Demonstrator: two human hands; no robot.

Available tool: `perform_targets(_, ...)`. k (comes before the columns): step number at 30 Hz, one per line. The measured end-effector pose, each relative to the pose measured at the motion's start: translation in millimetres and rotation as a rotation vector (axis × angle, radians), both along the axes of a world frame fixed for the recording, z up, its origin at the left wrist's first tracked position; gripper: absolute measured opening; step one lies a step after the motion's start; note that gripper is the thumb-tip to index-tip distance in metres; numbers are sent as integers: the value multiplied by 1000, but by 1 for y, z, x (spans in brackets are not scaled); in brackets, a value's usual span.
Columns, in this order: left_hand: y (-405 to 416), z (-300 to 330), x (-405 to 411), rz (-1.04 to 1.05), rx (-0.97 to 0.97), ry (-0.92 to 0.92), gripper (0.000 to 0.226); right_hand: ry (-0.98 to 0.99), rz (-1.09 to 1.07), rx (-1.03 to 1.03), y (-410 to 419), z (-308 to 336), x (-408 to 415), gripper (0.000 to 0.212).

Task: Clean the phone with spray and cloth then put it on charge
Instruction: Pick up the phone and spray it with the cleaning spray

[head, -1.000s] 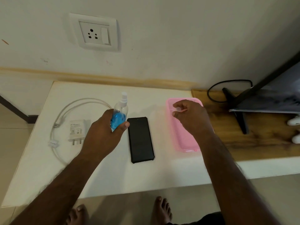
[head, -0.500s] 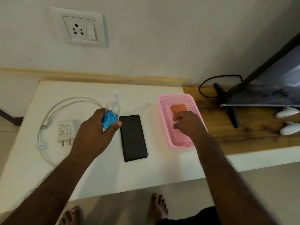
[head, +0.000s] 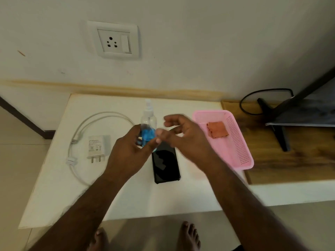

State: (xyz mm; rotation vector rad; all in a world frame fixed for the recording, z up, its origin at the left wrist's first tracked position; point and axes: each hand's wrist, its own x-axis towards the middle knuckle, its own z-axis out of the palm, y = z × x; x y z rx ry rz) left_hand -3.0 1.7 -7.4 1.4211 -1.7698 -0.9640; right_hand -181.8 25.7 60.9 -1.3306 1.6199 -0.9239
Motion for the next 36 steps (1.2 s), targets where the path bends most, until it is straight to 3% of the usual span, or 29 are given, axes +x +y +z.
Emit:
perform_targets(3, 5, 3, -5, -119, 18, 145, 38, -16, 91, 35, -2, -19, 17, 50)
perform_targets(5, 8, 6, -9, -164, 21, 192, 43, -58, 75, 29, -4, -24, 16, 43)
perform_targets(8, 7, 5, -14, -161, 68, 180, 31, -113, 46, 0, -6, -26, 12, 29)
perform_targets(10, 6, 2, -15, -172, 67, 143, 43, -156, 17, -11, -6, -26, 10, 26)
perform_targets(12, 3, -1, -14, -186, 110, 109, 70, -220, -20, 3, -7, -25, 6, 27)
perform_targets(15, 0, -12, -5, -178, 187, -3, 87, -352, -58, 4, -10, -20, -6, 25)
perform_targets(19, 2, -20, -5, -67, 93, -301, 65, -560, -36, -18, -10, -15, -22, 24)
perform_targets(25, 23, -13, -35, -41, 142, -557, 67, -761, -40, 35, -9, -22, -25, 26)
perform_targets(28, 32, -12, -51, -12, 142, -602, 66, -568, -187, 153, -12, -28, -21, 18)
perform_targets(32, 32, -9, -61, 42, 181, -549, 52, 29, -233, 380, -8, -45, -17, 26)
perform_targets(34, 30, -7, -63, 73, 219, -484, 40, 138, -209, 417, -6, -53, -17, 30)
perform_targets(36, 26, -6, -63, 112, 264, -411, 32, 126, -209, 435, -6, -56, -17, 31)
